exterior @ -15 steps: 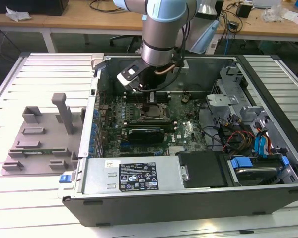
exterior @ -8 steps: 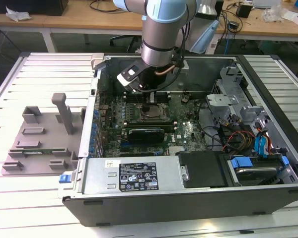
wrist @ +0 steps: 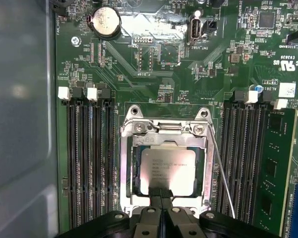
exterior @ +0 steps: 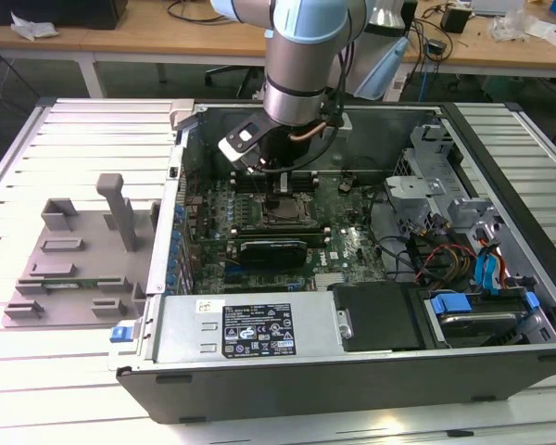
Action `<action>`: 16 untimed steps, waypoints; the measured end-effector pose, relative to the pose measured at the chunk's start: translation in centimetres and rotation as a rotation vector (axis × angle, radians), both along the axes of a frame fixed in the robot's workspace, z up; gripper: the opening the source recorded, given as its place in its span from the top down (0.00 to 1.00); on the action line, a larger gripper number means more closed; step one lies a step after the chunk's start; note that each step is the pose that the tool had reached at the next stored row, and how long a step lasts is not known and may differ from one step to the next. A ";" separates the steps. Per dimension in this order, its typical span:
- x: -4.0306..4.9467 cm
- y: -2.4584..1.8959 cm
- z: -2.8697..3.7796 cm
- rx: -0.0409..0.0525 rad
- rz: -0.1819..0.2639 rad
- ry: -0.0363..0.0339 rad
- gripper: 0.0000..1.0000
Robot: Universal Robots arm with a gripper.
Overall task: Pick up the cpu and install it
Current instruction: 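Close the cpu cover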
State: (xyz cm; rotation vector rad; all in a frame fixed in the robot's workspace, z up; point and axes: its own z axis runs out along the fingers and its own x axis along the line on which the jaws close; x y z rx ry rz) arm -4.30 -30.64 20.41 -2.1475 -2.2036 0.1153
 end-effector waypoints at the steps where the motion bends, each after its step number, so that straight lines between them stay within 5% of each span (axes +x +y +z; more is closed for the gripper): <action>1: 0.01 0.01 0.14 0.0005 0.000 -0.0003 0.89; 3: 0.11 -0.01 0.73 -0.0010 0.000 0.0008 0.89; 11: 3.65 -0.01 0.93 -0.0009 0.000 0.0236 0.89; 16: 3.64 -0.02 3.40 -0.0006 0.000 0.0234 0.89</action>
